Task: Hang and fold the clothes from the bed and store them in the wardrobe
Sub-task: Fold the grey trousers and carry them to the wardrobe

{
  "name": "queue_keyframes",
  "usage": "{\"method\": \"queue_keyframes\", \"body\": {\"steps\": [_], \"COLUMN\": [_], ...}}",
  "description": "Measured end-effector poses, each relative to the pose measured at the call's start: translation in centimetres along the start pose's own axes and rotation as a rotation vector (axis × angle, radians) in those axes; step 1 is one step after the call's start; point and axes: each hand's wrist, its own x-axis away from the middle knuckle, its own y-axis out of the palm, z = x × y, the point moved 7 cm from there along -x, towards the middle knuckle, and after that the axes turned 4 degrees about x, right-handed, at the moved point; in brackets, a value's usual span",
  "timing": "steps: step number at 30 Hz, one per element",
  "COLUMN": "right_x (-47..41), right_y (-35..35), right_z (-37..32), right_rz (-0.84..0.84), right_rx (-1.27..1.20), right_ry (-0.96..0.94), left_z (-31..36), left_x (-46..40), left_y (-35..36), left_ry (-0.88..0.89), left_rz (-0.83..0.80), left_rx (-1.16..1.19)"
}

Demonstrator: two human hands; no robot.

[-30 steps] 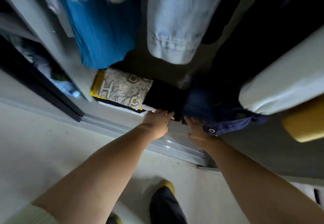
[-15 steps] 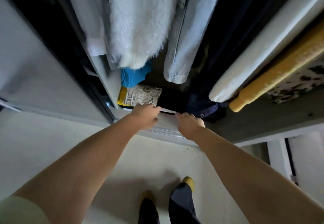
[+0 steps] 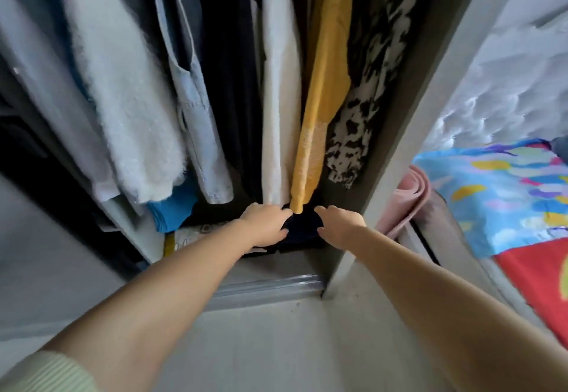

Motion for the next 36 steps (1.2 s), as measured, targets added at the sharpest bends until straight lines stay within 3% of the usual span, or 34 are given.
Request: {"method": "queue_keyframes", "body": {"steps": [7,11,16,22,28,36], "right_x": [15.3,27.2,41.6,52.4,62.2,72.3], "right_y": [1.9,6.1,12.1,17.5,22.8,24.6], "right_z": [21.5,35.0,46.9,53.4,58.6,68.6], "right_rz": [0.044,-0.017,-0.037,-0.103,-0.178,0.014], "right_rx": [-0.041,-0.040,-0.094,-0.113,-0.205,-0.419], "right_ry": [0.284,0.515,0.785,0.970,1.209,1.525], "left_z": [24.4,41.7,59.8,73.8,87.1,104.4], "left_x": [-7.4,-9.4,-9.3,-10.2,-9.8,-14.1], "left_y": [-3.9,-4.1,-4.2,-4.1,0.4,-1.0], "left_ry": [0.251,0.443,0.685,0.884,1.092,1.258], "left_rz": [0.003,0.003,0.005,0.006,-0.102,-0.087], "left_rx": [-0.065,-0.125,-0.170,-0.222,-0.280,-0.316]}}
